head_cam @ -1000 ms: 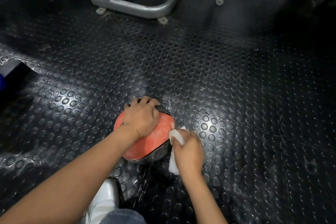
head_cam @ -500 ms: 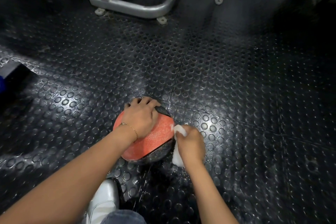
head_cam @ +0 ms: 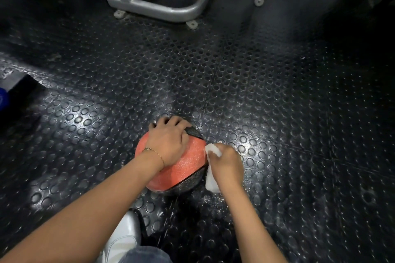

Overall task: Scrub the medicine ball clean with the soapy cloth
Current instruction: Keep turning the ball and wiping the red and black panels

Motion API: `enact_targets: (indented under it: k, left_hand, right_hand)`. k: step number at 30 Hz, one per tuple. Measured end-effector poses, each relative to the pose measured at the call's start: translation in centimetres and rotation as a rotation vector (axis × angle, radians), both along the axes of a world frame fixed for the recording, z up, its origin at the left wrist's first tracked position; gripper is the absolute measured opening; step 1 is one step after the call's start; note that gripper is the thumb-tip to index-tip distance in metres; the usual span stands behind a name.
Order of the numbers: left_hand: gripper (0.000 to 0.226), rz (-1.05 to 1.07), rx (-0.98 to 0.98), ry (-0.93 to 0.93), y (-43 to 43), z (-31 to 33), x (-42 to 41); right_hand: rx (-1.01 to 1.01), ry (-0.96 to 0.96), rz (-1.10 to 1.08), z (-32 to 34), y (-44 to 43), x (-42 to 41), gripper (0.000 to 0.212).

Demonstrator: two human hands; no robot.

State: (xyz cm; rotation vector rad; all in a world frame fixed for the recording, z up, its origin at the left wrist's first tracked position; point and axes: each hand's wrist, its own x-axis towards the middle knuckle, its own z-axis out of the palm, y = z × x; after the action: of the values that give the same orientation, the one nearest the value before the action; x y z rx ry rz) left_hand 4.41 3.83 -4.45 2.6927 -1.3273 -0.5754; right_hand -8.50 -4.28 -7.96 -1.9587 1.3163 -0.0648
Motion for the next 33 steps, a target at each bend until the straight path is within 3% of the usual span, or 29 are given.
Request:
enact_targets:
  k: [9, 13, 17, 21, 25, 31, 33]
  left_hand:
    - [0.080, -0.074, 0.002, -0.060, 0.1, 0.2, -0.6]
    - [0.082, -0.065, 0.000, -0.096, -0.2, -0.1, -0.9]
    - [0.080, -0.051, -0.008, -0.096, 0.0, -0.2, -0.8]
    - [0.060, 0.023, -0.001, -0.105, -0.3, -0.4, -1.3]
    - [0.041, 0.071, 0.043, -0.088, -0.7, -0.6, -1.1]
    - [0.043, 0.074, 0.069, 0.199, -0.6, 0.3, 2.1]
    - [0.045, 0.010, 0.113, 0.124, 0.1, 0.2, 2.5]
  right_hand:
    - [0.044, -0.020, -0.019, -1.0, 0.4, -0.8, 0.022]
    - [-0.015, -0.025, -0.003, -0.4, 0.7, -0.7, 0.021]
    - [-0.011, -0.065, 0.032, -0.2, 1.6, -1.2, 0.024]
    - [0.037, -0.036, -0.048, 0.6, 0.3, 0.0, 0.021]
    - [-0.071, -0.053, 0.073, 2.1, 2.4, -0.8, 0.027]
    - [-0.103, -0.015, 0.090, 2.8, 0.7, 0.1, 0.027]
    - [-0.091, 0.017, 0.087, 2.9, -0.2, 0.9, 0.027]
